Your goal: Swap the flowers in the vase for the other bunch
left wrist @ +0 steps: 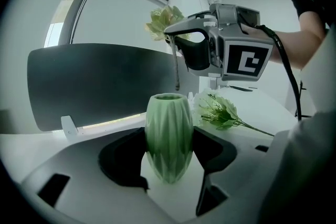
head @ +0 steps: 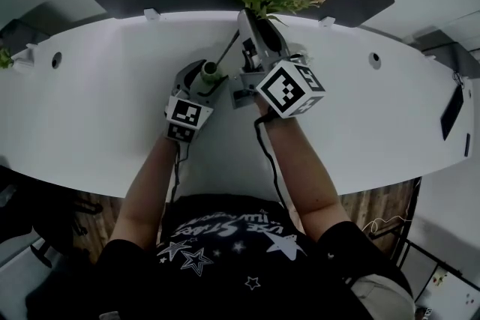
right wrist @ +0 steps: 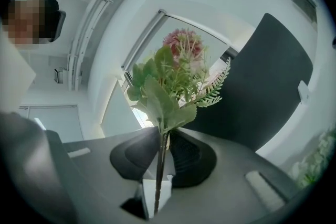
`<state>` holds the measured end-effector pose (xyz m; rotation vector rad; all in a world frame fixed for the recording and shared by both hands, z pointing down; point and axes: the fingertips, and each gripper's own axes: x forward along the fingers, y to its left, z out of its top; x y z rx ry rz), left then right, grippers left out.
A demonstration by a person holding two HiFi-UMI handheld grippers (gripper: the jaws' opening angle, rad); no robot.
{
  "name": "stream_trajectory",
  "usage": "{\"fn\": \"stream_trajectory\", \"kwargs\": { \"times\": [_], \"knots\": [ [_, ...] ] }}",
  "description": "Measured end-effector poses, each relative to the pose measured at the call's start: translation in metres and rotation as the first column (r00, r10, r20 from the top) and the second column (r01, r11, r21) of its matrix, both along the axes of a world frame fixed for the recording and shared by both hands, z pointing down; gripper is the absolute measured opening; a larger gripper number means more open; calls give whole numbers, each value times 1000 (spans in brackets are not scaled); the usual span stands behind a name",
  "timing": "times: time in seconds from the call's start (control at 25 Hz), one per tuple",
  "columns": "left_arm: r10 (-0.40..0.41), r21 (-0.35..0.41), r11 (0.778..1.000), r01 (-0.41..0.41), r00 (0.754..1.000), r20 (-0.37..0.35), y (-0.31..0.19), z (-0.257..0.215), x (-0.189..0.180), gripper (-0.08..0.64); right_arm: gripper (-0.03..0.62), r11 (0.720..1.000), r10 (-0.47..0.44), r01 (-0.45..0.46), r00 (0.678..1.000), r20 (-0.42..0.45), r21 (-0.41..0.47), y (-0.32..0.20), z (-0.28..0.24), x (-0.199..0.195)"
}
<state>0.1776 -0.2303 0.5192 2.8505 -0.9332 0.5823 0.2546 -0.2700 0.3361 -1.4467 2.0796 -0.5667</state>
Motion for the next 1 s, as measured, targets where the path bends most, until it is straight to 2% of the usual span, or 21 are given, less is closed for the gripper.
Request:
{"fn": "stream_trajectory", "kwargs": {
  "times": [0.2, 0.4, 0.52, 0.72, 1.0],
  "knots": [
    [8, -2, 1000, -8, 1000, -1, -1, -6, 9, 279, 63, 1000, -29, 29, 995, -93, 9, 0, 2, -3],
    [8, -7, 1000, -8, 1000, -17, -13, 3, -16, 278, 64, 988, -151, 152, 973, -176, -8, -2, 28, -52],
    [11, 0, 1000, -11, 1000, -18, -15, 1, -10, 278, 64, 973, -231, 228, 938, -258, -41, 2, 40, -61],
    [12, 5, 1000, -12, 1000, -28, -16, 2, -11, 278, 64, 946, -320, 309, 862, -392, -94, 13, 63, -84],
    [11, 0, 1000, -11, 998, -63, -16, 3, -12, 278, 66, 915, -402, 357, 784, -474, -186, 22, 90, -102]
  ]
}}
